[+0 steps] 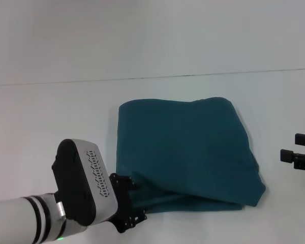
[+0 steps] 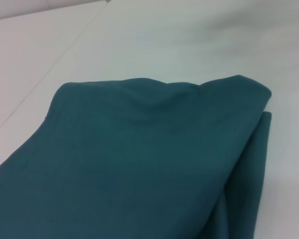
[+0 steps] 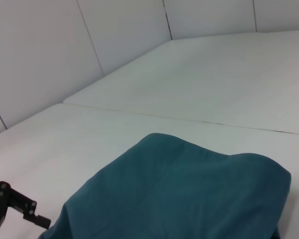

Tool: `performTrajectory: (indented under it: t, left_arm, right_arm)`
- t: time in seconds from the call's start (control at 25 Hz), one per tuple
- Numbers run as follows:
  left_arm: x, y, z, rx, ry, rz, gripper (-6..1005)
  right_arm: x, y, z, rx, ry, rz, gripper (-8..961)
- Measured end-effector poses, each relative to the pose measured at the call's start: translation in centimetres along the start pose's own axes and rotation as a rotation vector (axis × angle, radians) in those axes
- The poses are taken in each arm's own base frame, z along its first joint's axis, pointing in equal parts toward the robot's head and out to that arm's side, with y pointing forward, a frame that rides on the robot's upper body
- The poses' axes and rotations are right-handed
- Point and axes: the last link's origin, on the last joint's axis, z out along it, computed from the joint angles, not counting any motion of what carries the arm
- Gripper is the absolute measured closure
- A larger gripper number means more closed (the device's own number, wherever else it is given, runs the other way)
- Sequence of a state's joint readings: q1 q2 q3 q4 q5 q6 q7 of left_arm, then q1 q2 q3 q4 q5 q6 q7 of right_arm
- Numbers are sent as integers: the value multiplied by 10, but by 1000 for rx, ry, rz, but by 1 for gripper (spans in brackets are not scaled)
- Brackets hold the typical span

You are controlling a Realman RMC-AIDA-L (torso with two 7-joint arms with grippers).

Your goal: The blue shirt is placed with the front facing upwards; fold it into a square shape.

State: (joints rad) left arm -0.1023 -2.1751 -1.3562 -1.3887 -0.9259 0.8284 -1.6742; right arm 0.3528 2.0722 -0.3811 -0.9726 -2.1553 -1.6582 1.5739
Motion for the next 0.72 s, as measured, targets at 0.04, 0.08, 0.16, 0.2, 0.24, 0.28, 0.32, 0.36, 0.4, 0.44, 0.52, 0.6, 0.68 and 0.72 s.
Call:
performTrajectory:
  t: [0.04, 0.08, 0.16, 0.2, 0.24, 0.28, 0.32, 0.36, 0.4, 0.44, 0.52, 0.6, 0.68, 0.72]
  left_arm:
    - [0, 0, 1, 0, -3, 3, 669]
    - [-1, 0, 1, -2, -9, 7, 627]
    - [-4, 1, 3, 1, -24, 21, 543]
    - [-4, 1, 4, 5, -28, 26, 540]
    - [-5, 1, 5, 10, -32, 30, 538]
    - [-6, 1, 6, 15, -35, 32, 535]
    - [-6, 2, 7, 14, -38, 31, 532]
    - [-7, 2, 7, 13, -41, 27, 529]
    - [-7, 2, 8, 13, -43, 24, 527]
    - [-8, 2, 8, 13, -44, 20, 524]
    - [-9, 1, 8, 16, -47, 14, 518]
    - [-10, 1, 9, 16, -50, 10, 513]
    - [-12, 1, 9, 13, -54, 10, 516]
    - [-12, 1, 10, 12, -56, 9, 517]
  right_arm:
    - [0, 0, 0, 0, 0, 0, 124]
    - [0, 0, 0, -1, 0, 0, 124]
    - [0, 0, 0, -1, 0, 0, 124]
    - [0, 0, 0, -1, -1, 0, 124]
    - [0, 0, 0, -1, -1, 1, 124]
    - [0, 0, 0, -1, -1, 1, 125]
    - [0, 0, 0, -1, -1, 2, 125]
    - [0, 0, 0, -1, -1, 3, 125]
    - [1, 0, 0, -1, -1, 4, 125]
    - [1, 0, 0, -1, 0, 7, 125]
    - [1, 0, 0, 0, 1, 9, 125]
    - [1, 0, -1, 0, 1, 11, 125]
    - [2, 0, -1, 1, 2, 12, 126]
    - [2, 0, -1, 2, 2, 13, 126]
